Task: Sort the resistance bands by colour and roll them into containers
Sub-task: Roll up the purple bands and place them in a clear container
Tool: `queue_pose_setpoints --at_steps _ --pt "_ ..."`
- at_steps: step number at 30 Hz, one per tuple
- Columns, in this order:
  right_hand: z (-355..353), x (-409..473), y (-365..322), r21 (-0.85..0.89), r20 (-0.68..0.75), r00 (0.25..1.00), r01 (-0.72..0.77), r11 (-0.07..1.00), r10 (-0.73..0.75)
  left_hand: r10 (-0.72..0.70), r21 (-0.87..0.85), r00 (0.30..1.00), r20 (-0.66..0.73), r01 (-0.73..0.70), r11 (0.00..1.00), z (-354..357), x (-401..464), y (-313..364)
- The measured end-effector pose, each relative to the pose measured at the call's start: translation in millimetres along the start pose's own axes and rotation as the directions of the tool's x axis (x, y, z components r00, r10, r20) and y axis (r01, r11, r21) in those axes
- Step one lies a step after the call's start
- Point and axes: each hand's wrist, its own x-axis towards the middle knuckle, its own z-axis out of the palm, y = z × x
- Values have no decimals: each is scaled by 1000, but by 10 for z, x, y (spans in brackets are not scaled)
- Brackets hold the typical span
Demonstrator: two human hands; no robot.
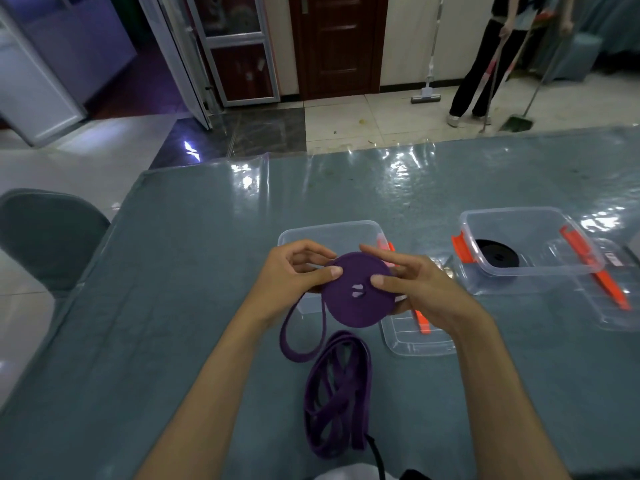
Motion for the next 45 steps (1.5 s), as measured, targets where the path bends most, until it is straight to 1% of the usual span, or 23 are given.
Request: queue_pose_setpoints --at_steps 2,3,6,7,8,12,14,16,20,23,26,28,30,32,34,35,36,39,40,43,45 --pt "0 3 -4 30 -25 999 34 999 -33 -37 -45 999 -2 37 998 0 3 13" --pt "6 7 -1 49 -56 997 57 997 -55 -62 -66 998 27 63 996 -20 17 13" --pt "11 34 46 70 -164 981 115 991 -102 -126 -47 971 203 138 989 -109 65 -3" --pt "8 39 68 77 -183 977 126 989 -110 -129 -34 965 229 141 989 -121 77 -19" --pt "7 47 87 84 -186 976 128 988 -111 -117 -27 969 220 125 992 -119 84 -34" --pt "22 112 85 76 -141 989 53 996 -42 -52 -8 997 61 53 999 -66 110 -77" --pt "24 138 89 61 -164 986 39 997 -28 -44 -13 999 -9 44 999 -19 111 -149" --pt "43 149 103 76 -201 979 49 996 -33 -67 -60 995 -70 63 996 26 95 -232" --pt "85 182 172 115 -291 956 73 991 -37 -109 -171 991 -83 94 981 41 69 -415" --pt "121 223 217 147 -326 945 80 986 -28 -107 -228 988 -114 79 970 65 66 -482" --pt "179 267 234 183 -355 934 105 978 -33 -111 -271 962 -249 41 962 122 96 -513" --pt "236 299 226 202 -370 928 128 971 -46 -128 -320 929 -348 11 947 178 120 -548" --pt "286 333 230 216 -402 914 153 964 -55 -143 -327 898 -416 -1 945 250 125 -587" --pt "306 371 266 232 -454 890 170 958 -48 -161 -348 896 -413 8 937 306 115 -613" --pt "319 409 311 246 -497 867 178 953 -34 -183 -402 917 -355 27 915 341 107 -625" --pt "325 431 335 259 -514 857 183 948 -25 -183 -405 919 -348 28 914 348 113 -633" --pt "336 451 355 283 -529 848 187 941 -10 -179 -391 912 -369 23 920 354 125 -646" --pt "375 520 411 358 -571 820 201 912 43 -171 -358 855 -490 -18 934 383 166 -670" --pt "391 544 432 375 -584 810 208 903 56 -163 -350 844 -512 -32 936 400 177 -674" --pt "434 606 498 409 -621 780 241 880 75 -137 -345 867 -478 -43 938 476 181 -710" --pt "461 635 514 414 -639 765 253 874 82 -177 -397 881 -439 -14 918 522 193 -735"
